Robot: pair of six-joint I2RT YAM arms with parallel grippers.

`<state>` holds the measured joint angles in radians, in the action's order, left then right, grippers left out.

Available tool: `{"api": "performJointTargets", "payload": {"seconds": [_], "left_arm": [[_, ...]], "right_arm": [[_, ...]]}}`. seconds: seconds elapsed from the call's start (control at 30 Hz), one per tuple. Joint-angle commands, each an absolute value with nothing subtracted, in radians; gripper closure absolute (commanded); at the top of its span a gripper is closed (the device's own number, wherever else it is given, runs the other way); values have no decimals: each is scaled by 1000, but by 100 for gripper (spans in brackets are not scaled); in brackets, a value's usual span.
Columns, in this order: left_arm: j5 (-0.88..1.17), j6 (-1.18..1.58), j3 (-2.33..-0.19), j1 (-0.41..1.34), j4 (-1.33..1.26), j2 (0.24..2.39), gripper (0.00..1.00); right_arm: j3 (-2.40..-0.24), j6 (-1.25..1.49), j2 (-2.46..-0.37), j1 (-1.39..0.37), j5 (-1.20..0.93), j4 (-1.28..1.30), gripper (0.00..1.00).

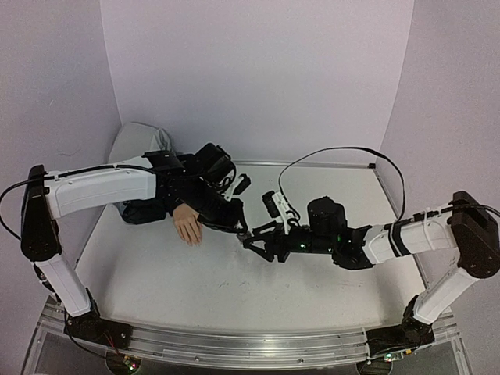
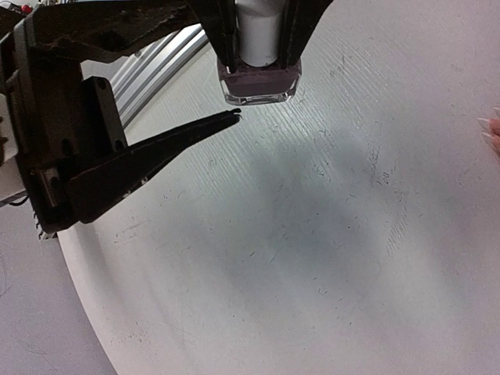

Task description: Paint the nails

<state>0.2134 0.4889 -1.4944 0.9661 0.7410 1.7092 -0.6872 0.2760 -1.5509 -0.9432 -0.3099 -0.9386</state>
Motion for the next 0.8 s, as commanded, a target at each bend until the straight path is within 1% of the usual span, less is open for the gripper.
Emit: {"api": "performJointTargets", "payload": {"seconds": [0.0,0.1,0.33,0.5,0.57,0.67,0.77], "left_arm": [[230,507,-1489,965,701,1640,100],[241,516,-1477,965,684,1629,100],[249,519,-1467,965,672,1622,100],[246,520,-1461,965,667,1614,100],[245,519,-1458,965,667,1610,100],[240,518,-1454,965,666,1606,100],[235,517,-1453,964,666,1605,100]], "right_arm": [[-733,259,-1580,-946,-323,-1001,44],[-742,260,-1596,-947,-326,-1004,45],[-783,268,-1649,-957,-342,-1038,53],[-802,267,-1672,-961,-342,-1046,65],[-801,267,-1676,-961,-343,-1049,66],[-802,271,-1685,-961,-346,-1049,63],[-799,275,-1690,-962,-346,-1050,64]]}}
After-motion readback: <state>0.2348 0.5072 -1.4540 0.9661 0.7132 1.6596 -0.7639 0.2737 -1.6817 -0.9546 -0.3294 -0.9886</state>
